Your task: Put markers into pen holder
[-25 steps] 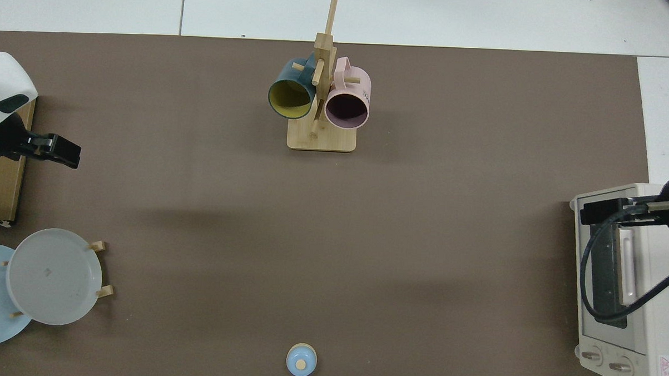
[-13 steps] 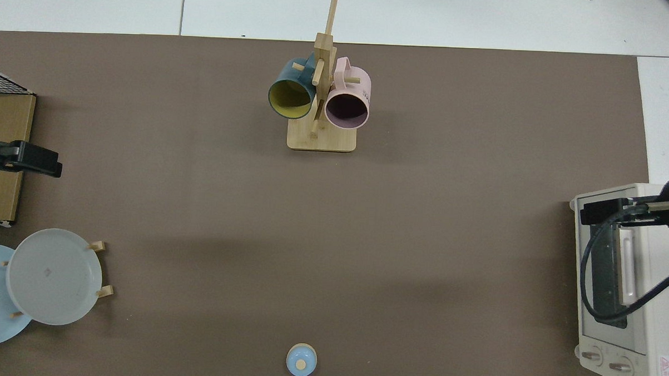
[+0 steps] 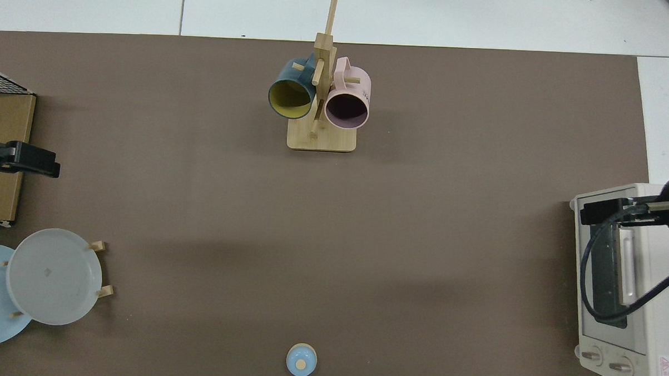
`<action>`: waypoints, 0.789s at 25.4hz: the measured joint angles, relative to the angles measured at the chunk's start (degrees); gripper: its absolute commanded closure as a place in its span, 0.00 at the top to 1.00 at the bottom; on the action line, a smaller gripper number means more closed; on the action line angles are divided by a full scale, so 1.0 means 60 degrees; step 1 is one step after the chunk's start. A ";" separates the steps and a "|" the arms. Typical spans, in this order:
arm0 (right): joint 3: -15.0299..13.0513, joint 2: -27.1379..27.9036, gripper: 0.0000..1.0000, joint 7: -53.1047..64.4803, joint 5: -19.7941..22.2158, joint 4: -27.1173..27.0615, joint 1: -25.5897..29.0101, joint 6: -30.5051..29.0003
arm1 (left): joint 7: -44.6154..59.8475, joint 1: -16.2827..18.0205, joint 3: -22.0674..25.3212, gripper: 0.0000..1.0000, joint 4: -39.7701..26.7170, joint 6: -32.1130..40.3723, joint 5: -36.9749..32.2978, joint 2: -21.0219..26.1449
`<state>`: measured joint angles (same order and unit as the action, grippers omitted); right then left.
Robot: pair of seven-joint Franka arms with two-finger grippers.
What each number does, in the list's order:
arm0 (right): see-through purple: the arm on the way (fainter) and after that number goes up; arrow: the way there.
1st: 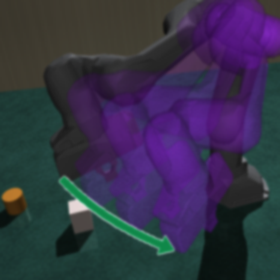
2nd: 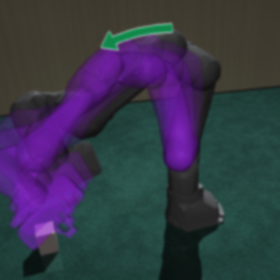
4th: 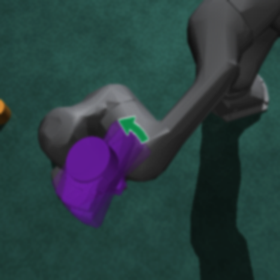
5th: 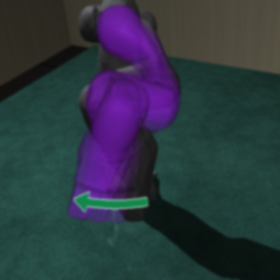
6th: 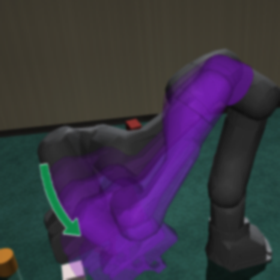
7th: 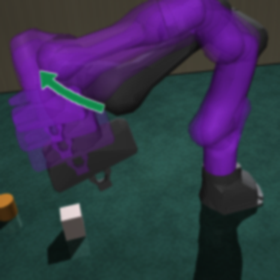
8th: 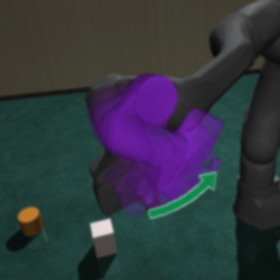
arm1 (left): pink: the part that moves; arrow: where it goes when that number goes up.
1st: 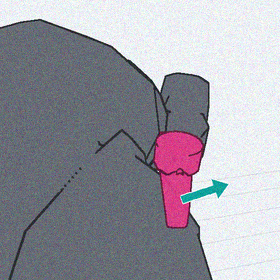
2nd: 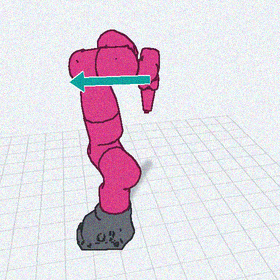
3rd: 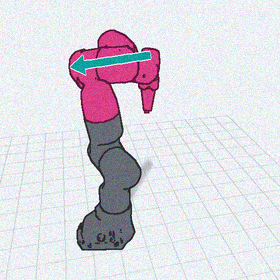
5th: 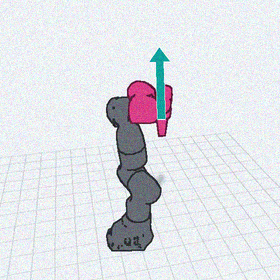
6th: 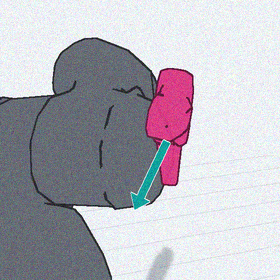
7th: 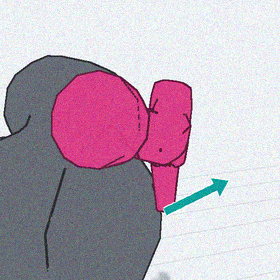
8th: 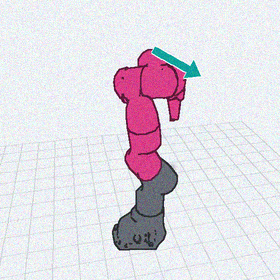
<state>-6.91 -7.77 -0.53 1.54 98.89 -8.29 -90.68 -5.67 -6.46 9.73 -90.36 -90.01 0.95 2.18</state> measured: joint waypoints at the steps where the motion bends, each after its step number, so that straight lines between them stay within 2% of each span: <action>1: 0.0000 0.0000 1.00 0.0000 0.0000 0.0000 0.0000 0.0000 | 0.0000 -0.0002 -0.0017 1.00 0.0000 0.0021 0.0000 -0.0001; 20: 0.0000 0.0000 1.00 0.0000 0.0000 0.0000 0.0000 0.0000 | 0.0522 0.0031 -0.0773 1.00 -0.0141 0.0532 -0.0100 -0.0542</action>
<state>-6.91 -7.77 -0.53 1.54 98.89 -8.29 -90.68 -2.54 -6.28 5.10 -91.20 -86.82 0.35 -1.07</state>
